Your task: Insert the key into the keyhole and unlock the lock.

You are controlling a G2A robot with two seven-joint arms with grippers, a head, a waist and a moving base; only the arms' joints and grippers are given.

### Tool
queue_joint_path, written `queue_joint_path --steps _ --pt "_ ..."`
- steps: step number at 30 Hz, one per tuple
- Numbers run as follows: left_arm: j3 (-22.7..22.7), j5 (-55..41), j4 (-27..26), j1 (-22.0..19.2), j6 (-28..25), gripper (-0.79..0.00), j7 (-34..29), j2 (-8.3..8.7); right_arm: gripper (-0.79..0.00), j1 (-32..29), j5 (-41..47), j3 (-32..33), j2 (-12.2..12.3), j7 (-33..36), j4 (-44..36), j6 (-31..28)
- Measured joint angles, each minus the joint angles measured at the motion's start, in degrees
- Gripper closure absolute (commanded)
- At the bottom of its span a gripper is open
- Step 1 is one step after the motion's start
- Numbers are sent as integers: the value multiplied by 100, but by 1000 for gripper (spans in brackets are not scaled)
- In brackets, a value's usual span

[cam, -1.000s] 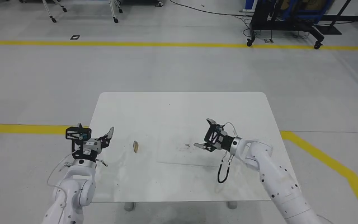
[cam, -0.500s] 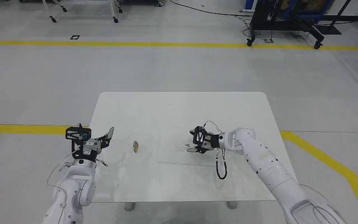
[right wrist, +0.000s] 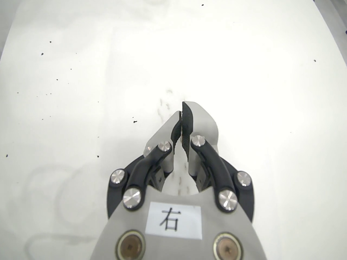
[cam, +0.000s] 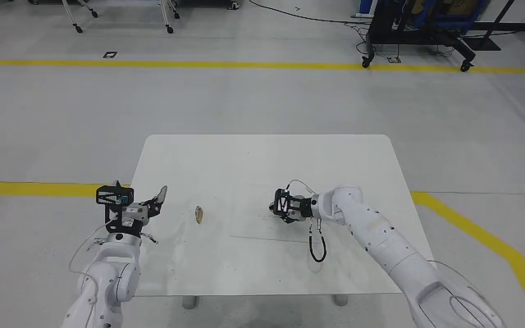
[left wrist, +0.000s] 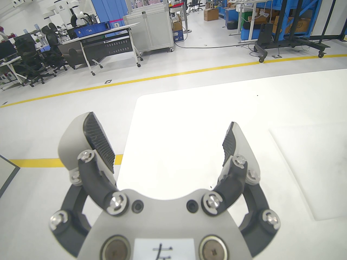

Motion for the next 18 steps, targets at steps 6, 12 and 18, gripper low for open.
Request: queue_joint_path --steps 6,12,18 --pt "0 0 0 0 0 -785 0 0 0 -217 -438 154 146 -450 -492 241" --pt "0 0 0 0 0 -785 0 0 0 -737 -311 723 375 -1410 -1074 463" --pt "0 0 0 0 0 -785 0 0 0 -1241 1227 1439 515 -2133 -1056 -306"
